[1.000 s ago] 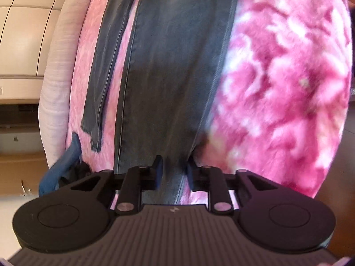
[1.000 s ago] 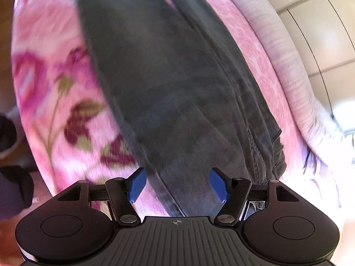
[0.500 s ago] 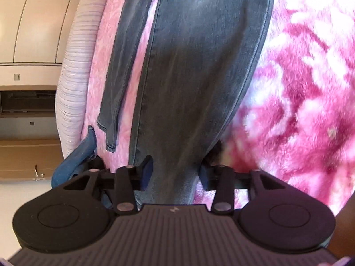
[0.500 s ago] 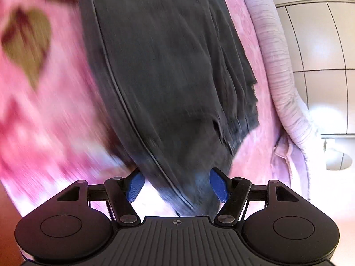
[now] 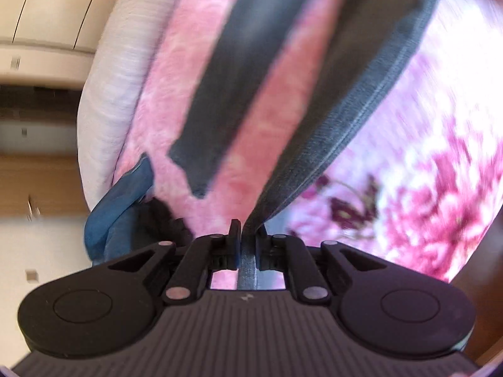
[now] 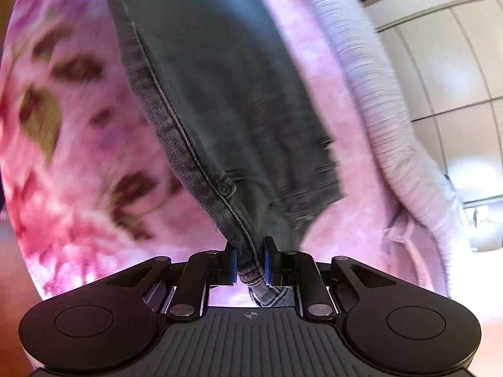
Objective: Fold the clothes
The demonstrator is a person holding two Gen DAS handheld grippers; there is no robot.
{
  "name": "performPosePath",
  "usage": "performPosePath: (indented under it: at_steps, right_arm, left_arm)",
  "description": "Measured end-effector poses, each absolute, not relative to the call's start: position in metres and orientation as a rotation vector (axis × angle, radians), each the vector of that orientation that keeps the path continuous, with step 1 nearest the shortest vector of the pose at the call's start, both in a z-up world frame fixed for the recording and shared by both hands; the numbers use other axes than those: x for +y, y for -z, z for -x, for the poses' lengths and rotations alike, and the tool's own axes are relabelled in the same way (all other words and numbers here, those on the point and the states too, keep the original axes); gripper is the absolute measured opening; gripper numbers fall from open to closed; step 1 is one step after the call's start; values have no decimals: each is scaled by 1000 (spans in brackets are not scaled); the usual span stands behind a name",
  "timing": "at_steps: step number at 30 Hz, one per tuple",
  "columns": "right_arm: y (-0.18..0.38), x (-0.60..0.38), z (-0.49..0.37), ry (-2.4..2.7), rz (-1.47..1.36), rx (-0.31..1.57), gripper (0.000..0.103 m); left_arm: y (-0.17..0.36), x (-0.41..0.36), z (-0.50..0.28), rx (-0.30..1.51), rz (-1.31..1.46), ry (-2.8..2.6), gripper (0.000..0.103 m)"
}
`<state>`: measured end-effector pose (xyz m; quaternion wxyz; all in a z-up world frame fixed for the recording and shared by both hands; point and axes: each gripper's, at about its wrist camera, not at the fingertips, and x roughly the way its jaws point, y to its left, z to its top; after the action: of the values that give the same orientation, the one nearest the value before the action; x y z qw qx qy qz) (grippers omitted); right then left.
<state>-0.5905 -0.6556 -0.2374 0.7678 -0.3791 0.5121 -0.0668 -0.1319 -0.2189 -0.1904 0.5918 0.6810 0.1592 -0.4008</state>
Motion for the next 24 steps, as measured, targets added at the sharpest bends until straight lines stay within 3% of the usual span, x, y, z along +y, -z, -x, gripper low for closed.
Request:
performPosePath:
  at_steps: [4, 10, 16, 24]
  right_arm:
    - [184, -688, 555, 160, 808, 1055, 13]
    - [158, -750, 471, 85, 717, 1148, 13]
    - [179, -801, 391, 48, 698, 1281, 14]
    - [222, -865, 327, 24, 619, 1416, 14]
  left_arm:
    - [143, -261, 103, 463, -1560, 958, 8]
    - [142, -328, 42, 607, -1601, 1056, 8]
    - [180, -391, -21, 754, -1627, 1158, 8]
    - [228, -462, -70, 794, -1694, 1195, 10]
